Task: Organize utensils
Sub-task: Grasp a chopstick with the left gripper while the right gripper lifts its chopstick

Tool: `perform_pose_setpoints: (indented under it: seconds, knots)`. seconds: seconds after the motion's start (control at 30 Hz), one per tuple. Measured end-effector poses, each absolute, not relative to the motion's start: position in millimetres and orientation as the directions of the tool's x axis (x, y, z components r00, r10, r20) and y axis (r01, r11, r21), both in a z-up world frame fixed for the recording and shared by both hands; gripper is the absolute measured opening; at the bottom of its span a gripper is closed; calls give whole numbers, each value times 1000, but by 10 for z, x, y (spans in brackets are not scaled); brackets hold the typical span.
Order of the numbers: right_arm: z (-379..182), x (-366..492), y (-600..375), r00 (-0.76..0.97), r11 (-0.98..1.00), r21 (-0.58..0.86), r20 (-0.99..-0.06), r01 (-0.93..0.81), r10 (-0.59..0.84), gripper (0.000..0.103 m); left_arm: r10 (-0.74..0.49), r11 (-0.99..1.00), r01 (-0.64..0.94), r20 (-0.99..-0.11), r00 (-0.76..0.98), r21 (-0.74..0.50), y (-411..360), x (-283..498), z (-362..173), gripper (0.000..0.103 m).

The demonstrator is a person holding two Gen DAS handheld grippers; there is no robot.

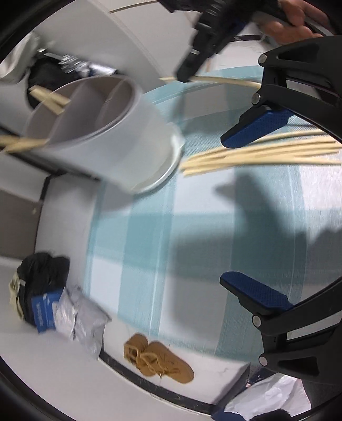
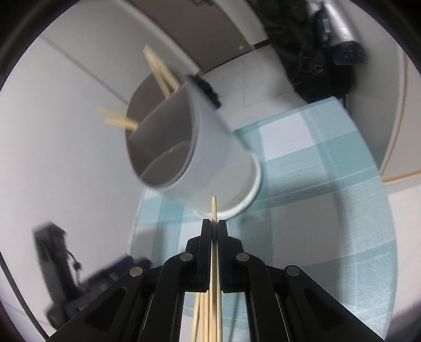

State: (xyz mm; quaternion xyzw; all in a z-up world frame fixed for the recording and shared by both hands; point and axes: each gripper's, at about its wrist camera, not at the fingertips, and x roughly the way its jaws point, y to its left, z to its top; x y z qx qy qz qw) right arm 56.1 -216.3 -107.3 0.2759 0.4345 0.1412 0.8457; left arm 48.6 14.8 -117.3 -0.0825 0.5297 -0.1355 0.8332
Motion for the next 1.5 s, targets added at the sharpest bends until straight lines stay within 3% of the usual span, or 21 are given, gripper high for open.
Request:
perform_pose_setpoints:
  seconds: [0.3, 0.5, 0.67, 0.93, 0.97, 1.1, 1.5]
  knots:
    - [-1095, 397, -2632, 693, 764, 639, -590, 87, 414, 3, -217, 970, 185, -895, 390, -154, -162, 605, -1290, 88]
    - [-1061, 346, -2677, 715, 759, 644, -575, 94, 399, 3, -161, 978, 186, -915, 369, -96, -259, 680, -1371, 66]
    - [-1049, 347, -2718, 720, 749, 656, -564, 93, 405, 3, -151, 976, 203, -926, 346, -83, -333, 739, -1379, 64]
    - [-972, 346, -2833, 746, 753, 652, -545, 91, 383, 3, -127, 970, 240, -935, 331, -47, -471, 774, -1379, 21]
    - [-970, 345, -2837, 746, 756, 648, -547, 92, 378, 3, -124, 970, 240, -936, 330, -43, -483, 770, -1375, 12]
    - [-964, 343, -2846, 750, 759, 644, -548, 95, 371, 3, -129, 973, 225, -931, 341, -52, -485, 762, -1349, 7]
    - [-931, 298, -2790, 752, 765, 640, -540, 75, 378, 3, -247, 966, 163, -902, 353, -201, -287, 818, -1238, 6]
